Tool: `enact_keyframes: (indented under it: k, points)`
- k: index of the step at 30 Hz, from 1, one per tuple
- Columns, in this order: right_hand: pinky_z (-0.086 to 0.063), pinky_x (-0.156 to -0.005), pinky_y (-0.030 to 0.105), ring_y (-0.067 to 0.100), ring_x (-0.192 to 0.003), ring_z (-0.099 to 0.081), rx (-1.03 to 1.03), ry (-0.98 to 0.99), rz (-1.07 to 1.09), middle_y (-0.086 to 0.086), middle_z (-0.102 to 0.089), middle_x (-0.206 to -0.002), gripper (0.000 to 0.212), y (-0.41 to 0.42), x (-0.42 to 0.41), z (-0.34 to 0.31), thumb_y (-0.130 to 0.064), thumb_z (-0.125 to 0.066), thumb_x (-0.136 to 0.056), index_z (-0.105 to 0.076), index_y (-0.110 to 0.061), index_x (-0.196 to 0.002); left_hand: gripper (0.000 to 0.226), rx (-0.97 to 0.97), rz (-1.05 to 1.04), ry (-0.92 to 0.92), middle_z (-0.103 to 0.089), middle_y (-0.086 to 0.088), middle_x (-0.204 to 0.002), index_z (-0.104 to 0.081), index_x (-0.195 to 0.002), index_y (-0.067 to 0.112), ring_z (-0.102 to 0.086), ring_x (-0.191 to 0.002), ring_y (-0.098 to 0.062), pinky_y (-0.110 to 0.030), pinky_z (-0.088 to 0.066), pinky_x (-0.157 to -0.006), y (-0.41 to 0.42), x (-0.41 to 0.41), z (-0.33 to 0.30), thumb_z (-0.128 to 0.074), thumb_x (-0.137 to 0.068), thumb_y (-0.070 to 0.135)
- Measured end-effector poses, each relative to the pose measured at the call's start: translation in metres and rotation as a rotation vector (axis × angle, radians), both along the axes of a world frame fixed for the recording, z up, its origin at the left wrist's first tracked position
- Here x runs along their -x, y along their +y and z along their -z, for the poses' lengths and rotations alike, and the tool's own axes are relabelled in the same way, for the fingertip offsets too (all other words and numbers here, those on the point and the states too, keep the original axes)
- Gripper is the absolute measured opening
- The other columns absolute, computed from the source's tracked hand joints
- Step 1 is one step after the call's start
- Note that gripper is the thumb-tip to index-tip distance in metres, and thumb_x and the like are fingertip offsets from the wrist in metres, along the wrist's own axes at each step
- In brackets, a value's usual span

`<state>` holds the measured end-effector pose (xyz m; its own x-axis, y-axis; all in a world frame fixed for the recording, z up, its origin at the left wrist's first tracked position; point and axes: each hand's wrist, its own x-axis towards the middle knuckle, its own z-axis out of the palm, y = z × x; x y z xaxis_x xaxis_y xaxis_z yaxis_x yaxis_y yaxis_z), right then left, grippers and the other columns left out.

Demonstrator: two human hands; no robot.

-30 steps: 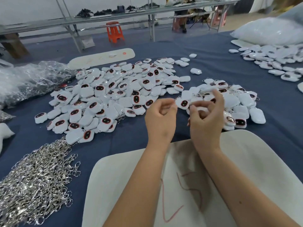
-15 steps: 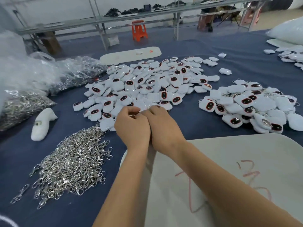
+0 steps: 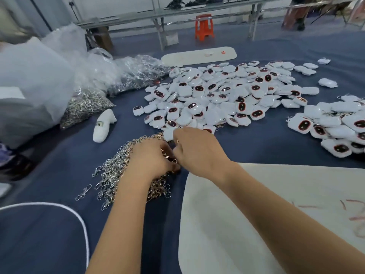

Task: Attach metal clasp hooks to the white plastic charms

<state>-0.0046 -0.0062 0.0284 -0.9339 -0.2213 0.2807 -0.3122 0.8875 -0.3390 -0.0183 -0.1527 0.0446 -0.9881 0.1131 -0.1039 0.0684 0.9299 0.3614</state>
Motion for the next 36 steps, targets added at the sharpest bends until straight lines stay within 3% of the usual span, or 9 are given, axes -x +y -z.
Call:
enact_keyframes:
  k: [2,4,10,14,20,23,26,31,36]
  points:
    - [-0.035,-0.063,0.034,0.028,-0.08,-0.055,-0.09,-0.162,-0.021,-0.003,-0.049,-0.078,0.016,-0.006,-0.001,-0.003,-0.03,-0.052,-0.093,-0.049,-0.023,-0.079,0.025,0.094,0.022,0.034,-0.065,0.01,-0.09,-0.069,-0.09,0.032,-0.061,-0.094,-0.022,-0.033,-0.043,-0.084,0.004,0.0,0.001,-0.086,-0.071,0.029]
    - [-0.043,-0.067,0.035,0.027,-0.086,-0.057,-0.076,-0.251,-0.025,-0.001,-0.058,-0.085,0.011,-0.005,0.002,-0.003,-0.031,-0.057,-0.092,-0.059,-0.021,-0.087,0.02,0.085,0.007,0.006,-0.069,0.006,-0.095,-0.072,-0.086,0.033,-0.063,-0.097,-0.023,-0.032,-0.046,-0.086,0.004,0.001,0.0,-0.084,-0.073,0.025]
    - [-0.047,-0.077,0.031,0.012,-0.093,-0.059,0.199,-0.312,-0.014,-0.013,-0.064,-0.097,0.014,0.009,0.003,0.004,-0.039,-0.076,-0.085,-0.071,-0.026,-0.09,0.018,0.047,-0.002,-0.046,-0.073,0.0,-0.091,-0.07,-0.071,0.028,-0.067,-0.091,-0.023,-0.032,-0.054,-0.08,0.003,0.007,-0.003,-0.084,-0.077,0.019]
    - [-0.052,-0.092,0.032,0.011,-0.098,-0.065,0.445,-0.33,-0.045,-0.009,-0.073,-0.1,0.012,0.018,-0.003,0.002,-0.035,-0.08,-0.087,-0.081,-0.028,-0.096,0.018,-0.204,-0.054,0.078,-0.067,0.003,-0.086,-0.063,-0.076,0.026,-0.063,-0.077,-0.014,-0.028,-0.045,-0.061,0.009,0.009,-0.003,-0.077,-0.086,0.021]
    - [-0.055,-0.088,0.044,0.024,-0.094,-0.072,0.733,-0.312,0.08,0.004,-0.079,-0.089,0.014,0.064,-0.016,-0.003,-0.028,-0.076,-0.092,-0.083,-0.018,-0.085,0.017,-0.789,-0.131,0.106,-0.073,-0.015,-0.088,-0.059,-0.081,0.013,-0.074,-0.077,-0.029,-0.049,-0.061,-0.079,0.056,0.006,0.001,-0.07,-0.094,0.012]
    - [-0.047,-0.06,0.01,-0.002,-0.059,-0.065,0.873,-0.247,0.104,-0.009,-0.076,-0.071,0.016,0.099,-0.028,-0.002,-0.015,-0.072,-0.096,-0.08,-0.011,-0.083,0.02,-1.059,-0.148,0.051,-0.07,-0.018,-0.08,-0.055,-0.08,0.01,-0.069,-0.057,-0.018,-0.034,-0.058,-0.061,0.093,0.001,0.005,-0.067,-0.096,0.007]
    - [-0.039,-0.051,0.004,-0.005,-0.049,-0.056,0.91,-0.2,0.145,-0.015,-0.07,-0.061,0.018,0.13,-0.041,0.001,-0.01,-0.068,-0.099,-0.076,-0.011,-0.083,0.019,-1.251,-0.162,-0.064,-0.065,-0.014,-0.073,-0.054,-0.082,0.007,-0.064,-0.051,-0.013,-0.024,-0.055,-0.055,0.131,-0.009,0.011,-0.063,-0.098,0.004]
    - [-0.043,-0.063,0.005,-0.003,-0.062,-0.064,0.876,-0.049,0.254,-0.009,-0.077,-0.071,0.015,0.169,-0.062,0.009,-0.011,-0.072,-0.095,-0.077,-0.017,-0.083,0.015,-1.415,-0.099,-0.203,-0.069,-0.01,-0.072,-0.053,-0.087,0.004,-0.07,-0.059,-0.017,-0.025,-0.058,-0.061,0.174,-0.021,0.021,-0.058,-0.099,-0.002]
    - [-0.049,-0.076,0.011,0.002,-0.079,-0.071,0.88,0.06,0.315,-0.011,-0.078,-0.081,0.016,0.182,-0.073,0.026,-0.008,-0.078,-0.089,-0.077,-0.023,-0.082,0.019,-1.294,0.02,-0.117,-0.07,-0.012,-0.074,-0.057,-0.096,0.009,-0.066,-0.06,-0.016,-0.029,-0.059,-0.067,0.181,-0.026,0.038,-0.055,-0.096,-0.009]
